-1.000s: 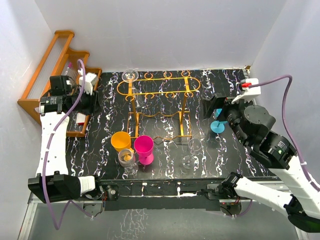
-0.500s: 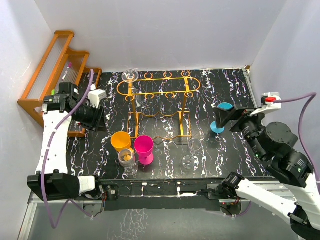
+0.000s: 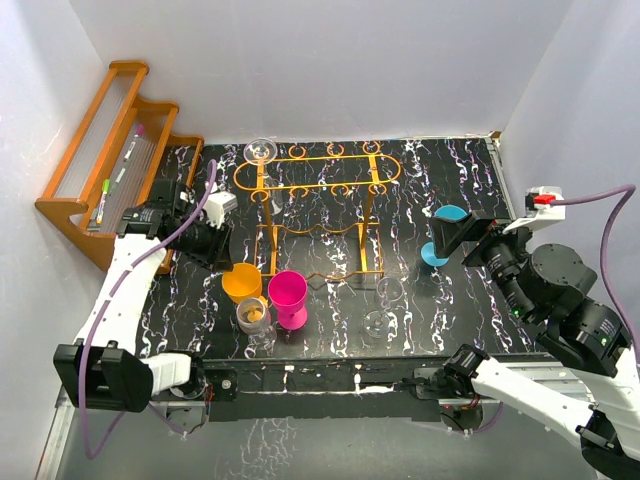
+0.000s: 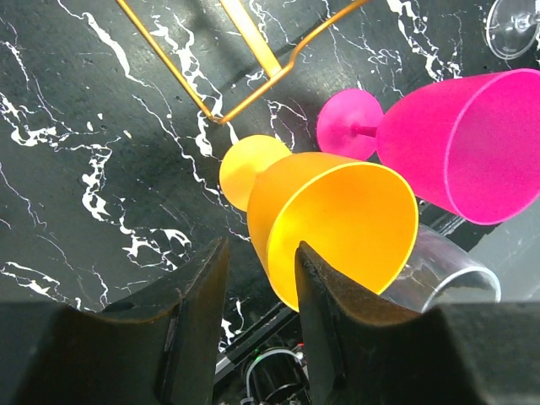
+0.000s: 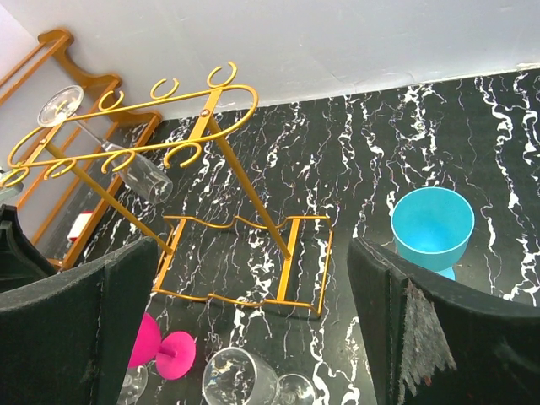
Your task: Place the wine glass upside down on the wine glass rack
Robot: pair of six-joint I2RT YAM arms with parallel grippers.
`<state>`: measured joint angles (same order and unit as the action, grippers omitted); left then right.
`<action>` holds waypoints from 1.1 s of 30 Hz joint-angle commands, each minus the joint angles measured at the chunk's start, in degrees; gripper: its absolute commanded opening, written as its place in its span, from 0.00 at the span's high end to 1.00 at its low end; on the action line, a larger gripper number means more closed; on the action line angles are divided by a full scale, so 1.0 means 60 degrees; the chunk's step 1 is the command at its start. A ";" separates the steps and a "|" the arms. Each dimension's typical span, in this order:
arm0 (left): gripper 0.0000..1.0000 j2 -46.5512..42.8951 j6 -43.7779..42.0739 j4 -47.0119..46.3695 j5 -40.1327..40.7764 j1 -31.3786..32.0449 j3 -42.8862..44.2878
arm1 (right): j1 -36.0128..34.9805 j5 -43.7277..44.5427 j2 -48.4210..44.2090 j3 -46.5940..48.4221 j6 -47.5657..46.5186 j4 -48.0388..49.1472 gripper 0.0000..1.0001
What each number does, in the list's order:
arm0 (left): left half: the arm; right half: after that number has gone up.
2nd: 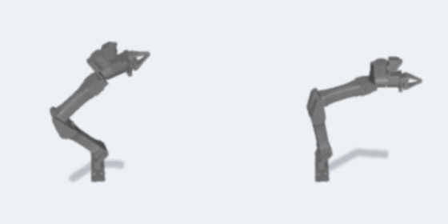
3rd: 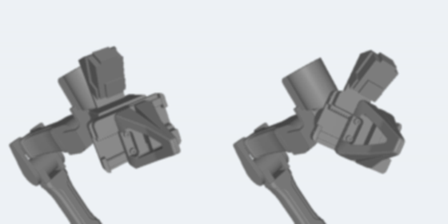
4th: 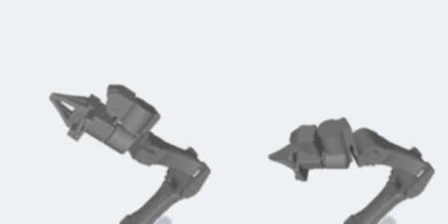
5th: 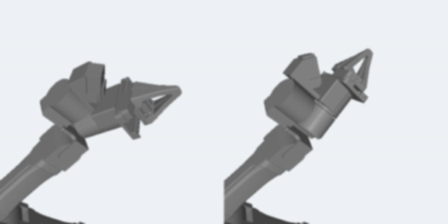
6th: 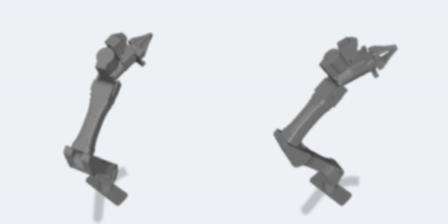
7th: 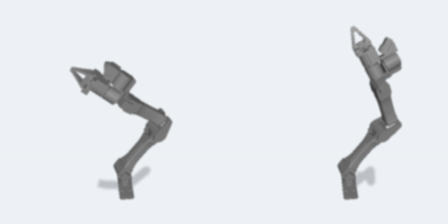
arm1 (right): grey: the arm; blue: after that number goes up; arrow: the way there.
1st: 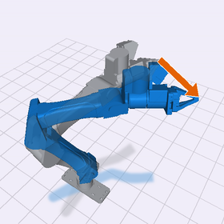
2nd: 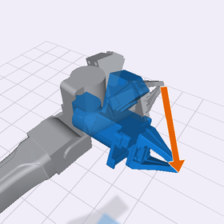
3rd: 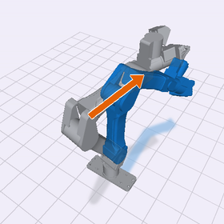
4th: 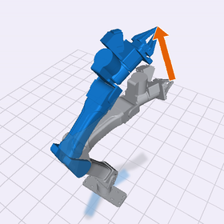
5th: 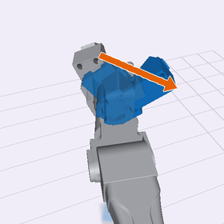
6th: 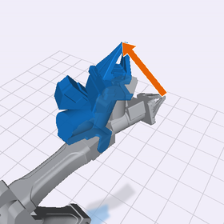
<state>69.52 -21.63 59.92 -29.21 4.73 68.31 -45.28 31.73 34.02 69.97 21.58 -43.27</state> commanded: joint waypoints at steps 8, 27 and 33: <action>0.68 -0.0533 -0.0080 -0.0777 0.0199 0.0022 -0.0692 | -0.0016 0.0151 0.0227 0.0291 0.0387 0.0179 0.02; 0.77 -0.0264 -0.0159 -0.0796 0.0622 0.0106 -0.0766 | -0.0015 0.0090 0.0141 0.0515 0.0332 0.0178 0.02; 0.76 -0.0187 0.0065 -0.0979 0.1141 0.0566 -0.0833 | -0.0020 0.0110 -0.0152 0.0433 0.0494 0.0048 0.02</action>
<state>68.23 -21.89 54.15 -24.67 6.44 63.81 -45.28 31.75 34.48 70.52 23.33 -43.57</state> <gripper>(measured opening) 0.238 0.982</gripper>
